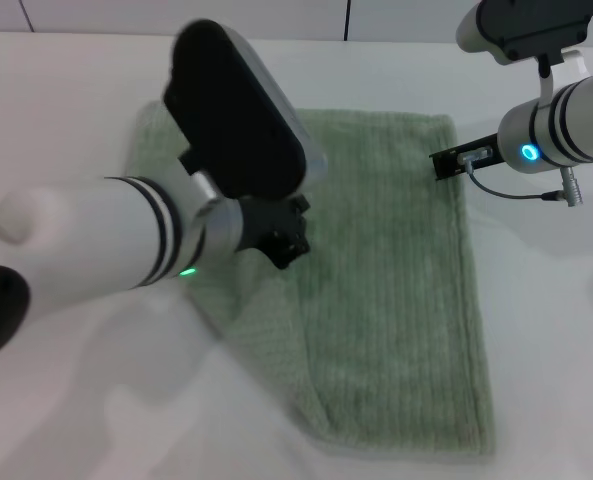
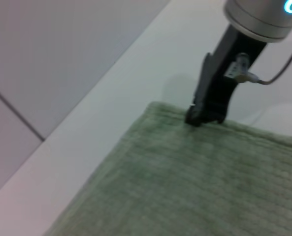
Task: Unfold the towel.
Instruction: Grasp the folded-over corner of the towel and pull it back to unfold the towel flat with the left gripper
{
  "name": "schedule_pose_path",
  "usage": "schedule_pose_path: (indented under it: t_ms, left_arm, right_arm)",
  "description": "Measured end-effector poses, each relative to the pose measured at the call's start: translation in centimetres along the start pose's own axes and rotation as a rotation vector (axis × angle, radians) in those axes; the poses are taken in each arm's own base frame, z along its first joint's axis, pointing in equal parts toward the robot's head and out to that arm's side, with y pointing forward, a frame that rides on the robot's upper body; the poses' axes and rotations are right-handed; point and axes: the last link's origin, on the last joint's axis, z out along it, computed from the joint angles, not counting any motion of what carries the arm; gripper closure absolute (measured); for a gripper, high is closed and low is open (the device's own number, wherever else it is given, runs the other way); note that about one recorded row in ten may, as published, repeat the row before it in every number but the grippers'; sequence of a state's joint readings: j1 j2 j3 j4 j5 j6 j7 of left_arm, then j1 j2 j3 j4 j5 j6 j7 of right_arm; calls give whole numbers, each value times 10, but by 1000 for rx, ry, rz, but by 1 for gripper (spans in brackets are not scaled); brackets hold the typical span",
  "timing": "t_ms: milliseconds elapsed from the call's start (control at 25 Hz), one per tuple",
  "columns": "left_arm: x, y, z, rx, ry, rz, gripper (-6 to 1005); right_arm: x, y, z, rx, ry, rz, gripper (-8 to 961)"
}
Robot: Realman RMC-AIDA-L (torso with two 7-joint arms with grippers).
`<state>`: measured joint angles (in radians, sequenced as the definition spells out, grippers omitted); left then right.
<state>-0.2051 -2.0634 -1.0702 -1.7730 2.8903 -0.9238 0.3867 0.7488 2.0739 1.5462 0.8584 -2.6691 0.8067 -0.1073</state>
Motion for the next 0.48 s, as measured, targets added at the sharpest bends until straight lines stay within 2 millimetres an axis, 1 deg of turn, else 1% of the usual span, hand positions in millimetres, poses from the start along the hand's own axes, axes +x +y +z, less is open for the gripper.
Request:
schedule_pose_path:
  t_ms: [160,480]
  left_arm:
    - [-3,-7,-14,22,-5,-44,976]
    - [-9,-11,-25,37,-18,-90,966]
  right_arm:
    - [3,-1,2,2,10,3,955]
    - [3,-2,3,6,12,4,955]
